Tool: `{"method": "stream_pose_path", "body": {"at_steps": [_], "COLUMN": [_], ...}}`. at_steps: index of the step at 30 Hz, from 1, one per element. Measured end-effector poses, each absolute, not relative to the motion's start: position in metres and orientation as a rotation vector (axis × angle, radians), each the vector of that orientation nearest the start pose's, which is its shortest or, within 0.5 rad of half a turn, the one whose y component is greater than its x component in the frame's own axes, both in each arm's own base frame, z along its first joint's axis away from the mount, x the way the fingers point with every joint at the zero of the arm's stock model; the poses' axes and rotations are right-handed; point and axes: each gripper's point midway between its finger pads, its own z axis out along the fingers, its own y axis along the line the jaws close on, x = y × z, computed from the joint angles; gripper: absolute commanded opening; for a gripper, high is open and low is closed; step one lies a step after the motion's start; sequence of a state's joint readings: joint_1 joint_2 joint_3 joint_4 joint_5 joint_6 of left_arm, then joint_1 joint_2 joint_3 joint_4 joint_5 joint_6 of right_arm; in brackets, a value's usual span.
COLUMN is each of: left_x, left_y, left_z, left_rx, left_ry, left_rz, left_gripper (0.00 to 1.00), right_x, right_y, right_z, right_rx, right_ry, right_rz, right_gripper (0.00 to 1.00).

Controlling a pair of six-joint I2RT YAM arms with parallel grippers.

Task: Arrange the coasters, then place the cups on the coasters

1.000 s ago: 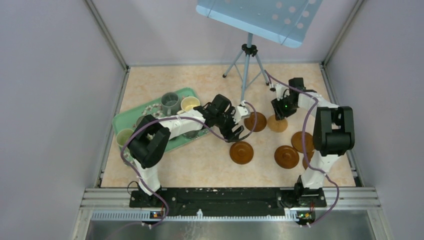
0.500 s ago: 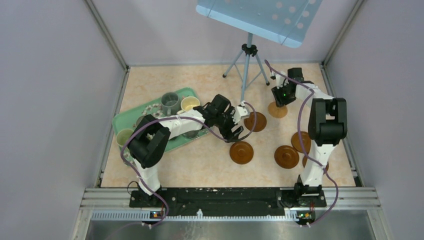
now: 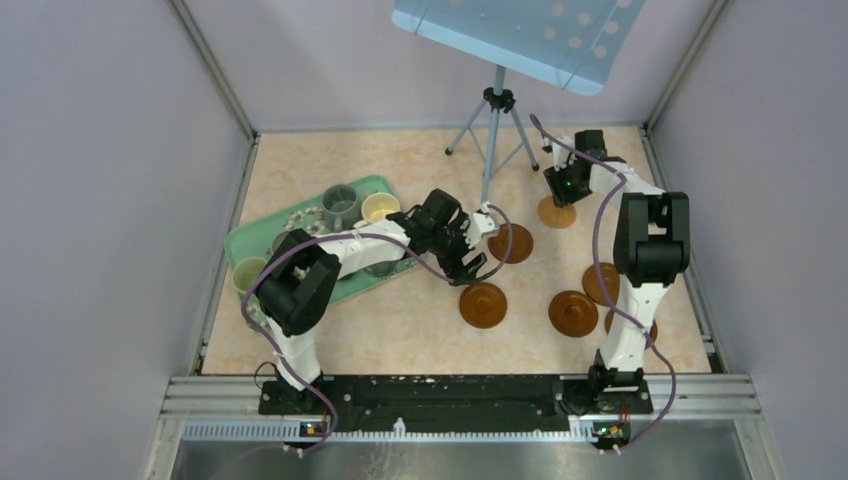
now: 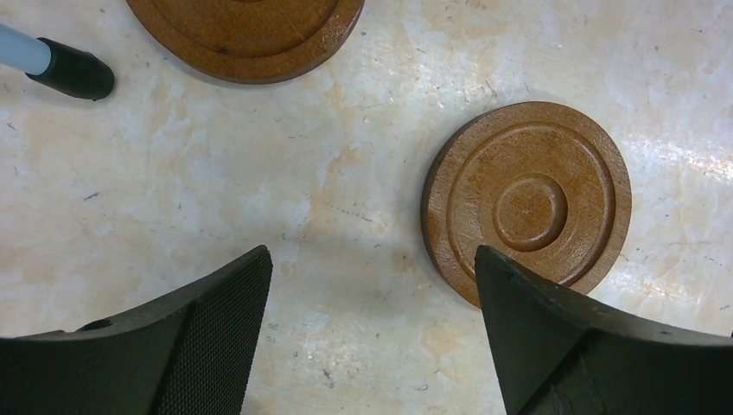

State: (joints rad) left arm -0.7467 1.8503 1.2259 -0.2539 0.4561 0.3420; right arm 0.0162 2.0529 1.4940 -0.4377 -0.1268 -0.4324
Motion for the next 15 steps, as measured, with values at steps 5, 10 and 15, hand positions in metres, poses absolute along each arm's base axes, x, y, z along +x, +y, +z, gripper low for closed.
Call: {"method": "stream_pose_path", "body": {"at_steps": [5,10,15], "left_x": [0.285,0.283,0.279], "left_y": [-0.352,-0.350,-0.345], "left_z": [0.064,0.063,0.064], "left_rx": [1.447,1.453,1.462], "left_ry": [1.996,2.006,2.019], "left_rz": [-0.735,-0.734,-0.729], "left_gripper": [0.99,0.99,0.99], "right_x": [0.484,0.462,0.415], "right_y": [0.016,0.024,0.004], "right_z": [0.039,0.058,0.106], "right_rx": [-0.610,-0.633,-0.612], "right_ry": [2.481,2.478,2.447], "right_rz": [0.038,0.140,0.193], "right_gripper": [0.59,0.68,0.68]}}
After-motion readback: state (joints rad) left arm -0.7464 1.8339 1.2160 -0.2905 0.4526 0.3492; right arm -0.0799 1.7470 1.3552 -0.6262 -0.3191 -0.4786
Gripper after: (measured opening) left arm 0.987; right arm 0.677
